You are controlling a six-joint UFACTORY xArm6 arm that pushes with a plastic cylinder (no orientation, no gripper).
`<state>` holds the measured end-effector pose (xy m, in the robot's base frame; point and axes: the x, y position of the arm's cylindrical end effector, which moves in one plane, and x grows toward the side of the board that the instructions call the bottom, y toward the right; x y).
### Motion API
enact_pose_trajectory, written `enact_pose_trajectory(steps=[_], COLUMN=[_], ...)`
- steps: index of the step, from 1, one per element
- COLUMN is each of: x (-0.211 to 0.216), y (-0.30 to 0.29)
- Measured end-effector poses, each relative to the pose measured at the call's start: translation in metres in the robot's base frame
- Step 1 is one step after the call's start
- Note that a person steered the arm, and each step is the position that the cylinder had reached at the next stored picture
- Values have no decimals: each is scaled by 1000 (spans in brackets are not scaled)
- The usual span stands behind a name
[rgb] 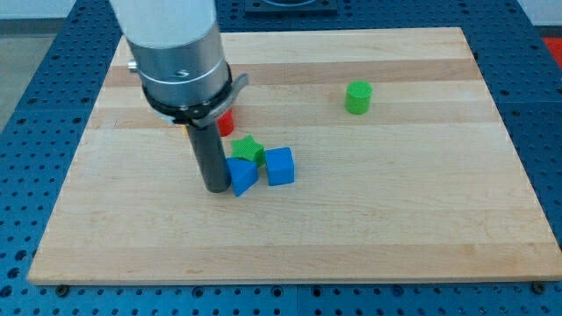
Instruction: Push the green circle to the center
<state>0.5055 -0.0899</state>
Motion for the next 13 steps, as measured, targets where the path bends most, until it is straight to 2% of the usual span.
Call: enact_pose_trajectory(steps=[1,2,3,4,6,9,10,13], x=[0,21,34,28,-27,-157,-167,-149], y=[23,29,58,118,208,219,204,150])
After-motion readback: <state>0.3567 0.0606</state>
